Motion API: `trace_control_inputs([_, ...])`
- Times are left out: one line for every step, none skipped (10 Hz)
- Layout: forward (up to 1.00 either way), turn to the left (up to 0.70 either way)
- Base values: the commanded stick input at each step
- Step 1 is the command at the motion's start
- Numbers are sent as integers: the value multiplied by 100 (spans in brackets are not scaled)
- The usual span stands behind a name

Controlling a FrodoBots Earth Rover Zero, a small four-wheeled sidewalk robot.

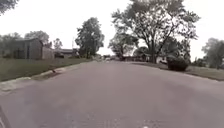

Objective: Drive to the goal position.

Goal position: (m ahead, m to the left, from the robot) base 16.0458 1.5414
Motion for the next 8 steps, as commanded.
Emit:
trace_control_inputs([70, 0])
trace_control_inputs([70, 0])
trace_control_inputs([70, 0])
trace_control_inputs([70, 0])
trace_control_inputs([70, 0])
trace_control_inputs([70, 0])
trace_control_inputs([70, 0])
trace_control_inputs([70, 0])
